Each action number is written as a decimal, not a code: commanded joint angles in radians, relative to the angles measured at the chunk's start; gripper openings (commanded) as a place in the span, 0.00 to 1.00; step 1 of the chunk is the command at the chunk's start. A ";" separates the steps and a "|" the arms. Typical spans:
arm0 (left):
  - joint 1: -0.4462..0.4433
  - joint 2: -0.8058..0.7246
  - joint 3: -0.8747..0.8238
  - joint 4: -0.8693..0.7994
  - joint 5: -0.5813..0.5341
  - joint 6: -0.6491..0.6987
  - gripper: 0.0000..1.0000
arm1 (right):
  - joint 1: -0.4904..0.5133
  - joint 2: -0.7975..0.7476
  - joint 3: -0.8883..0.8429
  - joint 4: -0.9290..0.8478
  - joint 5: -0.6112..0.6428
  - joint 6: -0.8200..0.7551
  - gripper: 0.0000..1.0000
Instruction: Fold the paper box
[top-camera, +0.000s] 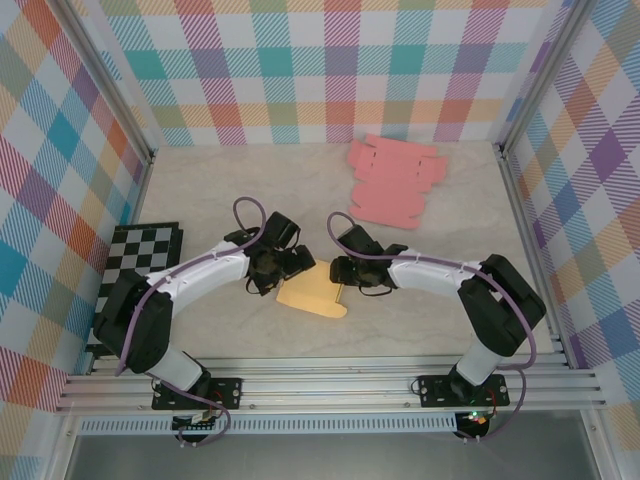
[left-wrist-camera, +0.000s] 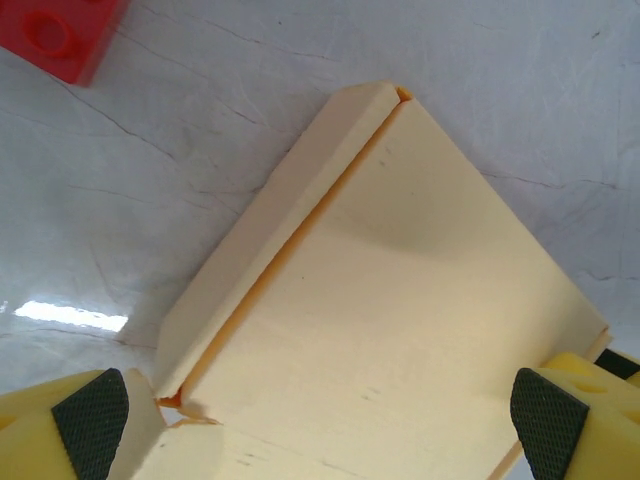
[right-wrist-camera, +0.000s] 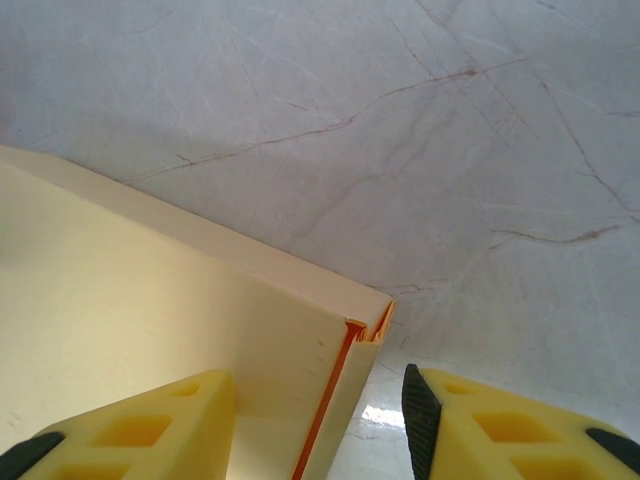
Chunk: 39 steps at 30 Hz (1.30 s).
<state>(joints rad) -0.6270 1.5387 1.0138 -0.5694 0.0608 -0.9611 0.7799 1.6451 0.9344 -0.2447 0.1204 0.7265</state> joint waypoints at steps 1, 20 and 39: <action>-0.010 0.029 -0.018 0.008 0.038 -0.059 1.00 | 0.010 -0.017 -0.024 -0.042 0.014 0.016 0.49; -0.013 0.078 -0.059 0.064 0.046 -0.072 1.00 | 0.012 -0.014 -0.029 -0.044 0.014 0.013 0.49; 0.001 0.116 0.100 -0.110 -0.055 0.141 1.00 | 0.013 -0.015 -0.028 -0.061 0.022 -0.018 0.49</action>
<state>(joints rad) -0.6277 1.6497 1.0592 -0.6258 0.0311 -0.8772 0.7841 1.6386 0.9260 -0.2451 0.1322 0.7242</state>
